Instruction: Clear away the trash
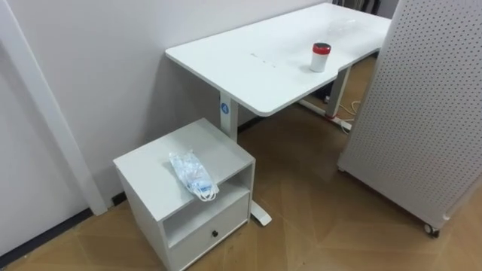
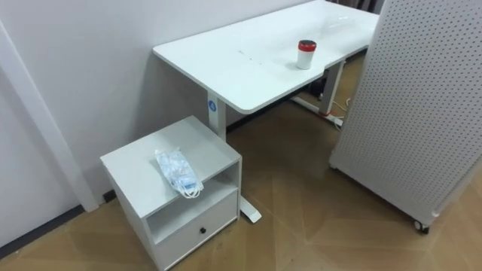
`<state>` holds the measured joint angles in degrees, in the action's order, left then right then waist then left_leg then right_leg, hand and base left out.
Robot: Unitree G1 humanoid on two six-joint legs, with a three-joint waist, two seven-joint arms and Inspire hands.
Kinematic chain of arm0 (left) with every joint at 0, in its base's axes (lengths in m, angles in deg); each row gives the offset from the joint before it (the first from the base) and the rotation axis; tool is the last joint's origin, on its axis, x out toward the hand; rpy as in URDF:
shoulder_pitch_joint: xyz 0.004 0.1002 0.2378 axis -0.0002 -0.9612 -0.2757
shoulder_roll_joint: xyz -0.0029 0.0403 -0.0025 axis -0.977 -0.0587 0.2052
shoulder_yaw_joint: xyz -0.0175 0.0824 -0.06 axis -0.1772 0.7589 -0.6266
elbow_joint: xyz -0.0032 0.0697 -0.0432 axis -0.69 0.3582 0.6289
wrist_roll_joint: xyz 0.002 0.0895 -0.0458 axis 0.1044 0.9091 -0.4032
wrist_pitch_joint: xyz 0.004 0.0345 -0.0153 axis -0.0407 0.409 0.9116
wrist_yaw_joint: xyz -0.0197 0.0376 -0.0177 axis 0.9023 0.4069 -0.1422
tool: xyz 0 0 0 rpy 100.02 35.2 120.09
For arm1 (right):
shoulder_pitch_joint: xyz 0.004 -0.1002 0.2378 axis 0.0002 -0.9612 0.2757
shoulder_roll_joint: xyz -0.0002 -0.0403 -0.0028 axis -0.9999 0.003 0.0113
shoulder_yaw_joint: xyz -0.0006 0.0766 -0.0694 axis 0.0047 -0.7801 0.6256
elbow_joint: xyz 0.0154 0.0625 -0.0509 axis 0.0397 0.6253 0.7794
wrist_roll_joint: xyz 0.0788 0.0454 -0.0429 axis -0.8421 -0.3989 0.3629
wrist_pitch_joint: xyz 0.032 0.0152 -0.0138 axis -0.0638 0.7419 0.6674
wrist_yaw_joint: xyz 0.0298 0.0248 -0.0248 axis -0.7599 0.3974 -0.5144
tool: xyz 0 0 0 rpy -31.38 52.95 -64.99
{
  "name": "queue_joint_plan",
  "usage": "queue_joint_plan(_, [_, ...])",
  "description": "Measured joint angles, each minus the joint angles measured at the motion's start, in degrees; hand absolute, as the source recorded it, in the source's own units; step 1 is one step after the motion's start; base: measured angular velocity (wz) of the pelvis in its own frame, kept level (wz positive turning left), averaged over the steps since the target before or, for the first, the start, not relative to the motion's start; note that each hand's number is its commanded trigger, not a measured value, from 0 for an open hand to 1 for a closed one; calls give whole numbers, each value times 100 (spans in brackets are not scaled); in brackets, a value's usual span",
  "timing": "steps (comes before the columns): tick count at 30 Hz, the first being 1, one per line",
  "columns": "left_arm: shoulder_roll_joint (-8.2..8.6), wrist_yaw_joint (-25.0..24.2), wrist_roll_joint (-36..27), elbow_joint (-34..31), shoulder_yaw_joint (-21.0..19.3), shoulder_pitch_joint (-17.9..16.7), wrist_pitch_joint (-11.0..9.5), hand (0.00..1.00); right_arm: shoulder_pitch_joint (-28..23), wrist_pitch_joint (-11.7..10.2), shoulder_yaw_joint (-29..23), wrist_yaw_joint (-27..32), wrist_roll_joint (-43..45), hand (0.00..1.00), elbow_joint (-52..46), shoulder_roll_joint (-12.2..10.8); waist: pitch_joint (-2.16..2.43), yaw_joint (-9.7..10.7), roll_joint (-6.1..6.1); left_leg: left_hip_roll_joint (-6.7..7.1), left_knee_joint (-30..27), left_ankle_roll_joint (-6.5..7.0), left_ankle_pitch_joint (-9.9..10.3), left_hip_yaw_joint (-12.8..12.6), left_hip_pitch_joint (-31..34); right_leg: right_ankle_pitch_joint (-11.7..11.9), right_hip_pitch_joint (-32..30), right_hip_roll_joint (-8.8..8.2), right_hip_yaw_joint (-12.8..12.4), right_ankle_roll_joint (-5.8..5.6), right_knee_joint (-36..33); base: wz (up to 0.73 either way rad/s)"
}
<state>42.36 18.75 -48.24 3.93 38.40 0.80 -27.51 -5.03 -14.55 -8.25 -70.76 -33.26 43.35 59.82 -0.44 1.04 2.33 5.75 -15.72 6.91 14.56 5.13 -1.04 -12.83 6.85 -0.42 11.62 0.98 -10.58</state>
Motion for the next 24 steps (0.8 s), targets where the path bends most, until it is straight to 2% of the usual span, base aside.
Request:
queue_joint_plan(4, [-9,2,7,4,-12,-85,89,0,1,18,15,-2,0,100,-1,-29,3,-18,48,-7,-80,1,31,-3,11,0,26,9,19,0,-5,0])
queue_joint_plan(7, [-13,1,151,-18,-30,-132,149,0,-17,58,32,-11,-13,100,-4,-25,7,-61,30,-64,-443,-14,220,15,164,-24,-3,99,-44,20,-63,-1])
queue_joint_plan(10, [-83,2,282,-5,-35,-133,303,0,-46,76,84,-48,-18,100,-14,-22,22,-154,64,-121,-889,-56,441,16,277,-250,-127,143,-45,81,-445,0])
queue_joint_plan(12, [-114,0,338,-10,-67,-146,406,0,-37,81,169,-101,-18,100,-14,-16,34,-205,83,-218,-1373,-157,668,-32,423,-458,-211,205,-24,146,-742,-6])
queue_joint_plan(13, [-114,-1,362,-12,-107,-147,434,0,-34,79,188,-126,-18,100,-14,-15,34,-235,100,-239,-1474,-195,704,-45,449,-507,-222,208,-33,156,-803,-9])
queue_joint_plan(14, [-114,-5,398,-7,-146,-150,473,0,-32,80,201,-156,-18,100,-16,-14,33,-290,108,-308,-1621,-257,754,-116,496,-568,-237,224,-50,223,-875,-3])
queue_joint_plan(15, [-112,-12,397,-16,-135,-153,501,0,-21,80,209,-187,-18,100,-17,-4,38,-289,111,-347,-1844,-280,757,-211,630,-647,-300,257,-69,294,-958,6])
queue_joint_plan(16, [-111,-11,397,-23,-124,-153,511,0,-12,80,206,-191,-18,100,-16,-1,35,-255,115,-358,-2033,-338,724,-253,732,-669,-321,266,-87,303,-992,21])
queue_joint_plan(17, [-112,-10,398,-4,-124,-168,537,0,-4,80,205,-177,-27,100,-11,-2,29,-206,153,-413,-2559,-623,534,-477,1054,-697,-304,260,-158,345,-1043,38])
queue_joint_plan(18, [-101,-5,400,3,-128,-220,554,0,11,83,203,-136,-73,100,-39,-7,2,-176,231,-354,-2965,-707,324,-601,1434,-722,-269,256,-367,404,-1075,37])
queue_joint_plan(19, [-83,-5,396,-14,-112,-258,551,0,-29,82,206,-108,-127,100,-58,6,22,-184,230,-282,-2826,-643,360,-636,1565,-739,-269,241,-429,420,-1084,36])
queue_joint_plan(20, [-65,-5,380,-76,34,-276,543,0,-87,118,214,-65,-243,100,-76,34,17,-181,211,-201,-2264,-625,297,-659,1858,-785,-307,240,-569,440,-1121,20])
queue_joint_plan(21, [-71,1,379,-97,106,-340,542,0,-131,157,213,-50,-259,100,-86,34,22,-251,195,-193,-1501,-697,2,-700,2099,-839,-300,252,-725,455,-1143,7])
queue_joint_plan(22, [-67,0,385,-108,96,-373,541,0,-133,197,213,-46,-250,100,-87,40,26,-302,180,-211,-1159,-706,-236,-725,2198,-861,-287,252,-783,448,-1146,-26])
queue_joint_plan(23, [-46,-4,385,-113,78,-456,525,0,-129,248,214,-40,-242,100,-92,59,31,-360,144,-259,-636,-709,-622,-751,2260,-913,-216,236,-915,420,-1120,-50])
queue_joint_plan(24, [-40,-12,396,-112,51,-517,522,0,-185,254,241,-21,-229,100,-176,69,31,-369,137,-296,-362,-696,-980,-766,2238,-990,-118,185,-990,401,-1092,-52])
